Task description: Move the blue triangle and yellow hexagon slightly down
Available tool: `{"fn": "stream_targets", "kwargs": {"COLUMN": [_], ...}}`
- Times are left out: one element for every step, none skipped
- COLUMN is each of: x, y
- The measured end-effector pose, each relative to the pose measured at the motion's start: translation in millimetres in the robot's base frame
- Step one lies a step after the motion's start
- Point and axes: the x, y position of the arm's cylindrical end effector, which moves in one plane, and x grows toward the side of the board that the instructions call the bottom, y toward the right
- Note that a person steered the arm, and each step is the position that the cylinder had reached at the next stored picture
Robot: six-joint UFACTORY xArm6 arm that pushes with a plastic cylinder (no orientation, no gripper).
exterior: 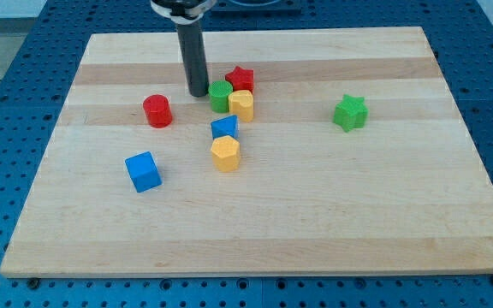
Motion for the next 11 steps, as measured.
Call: {"fn": "stream_targets", "kwargs": {"x": [8,63,73,72,71,63,70,84,71,61,61], "y": [-33,-9,30,64,81,88,93,81,62,56,60]}}
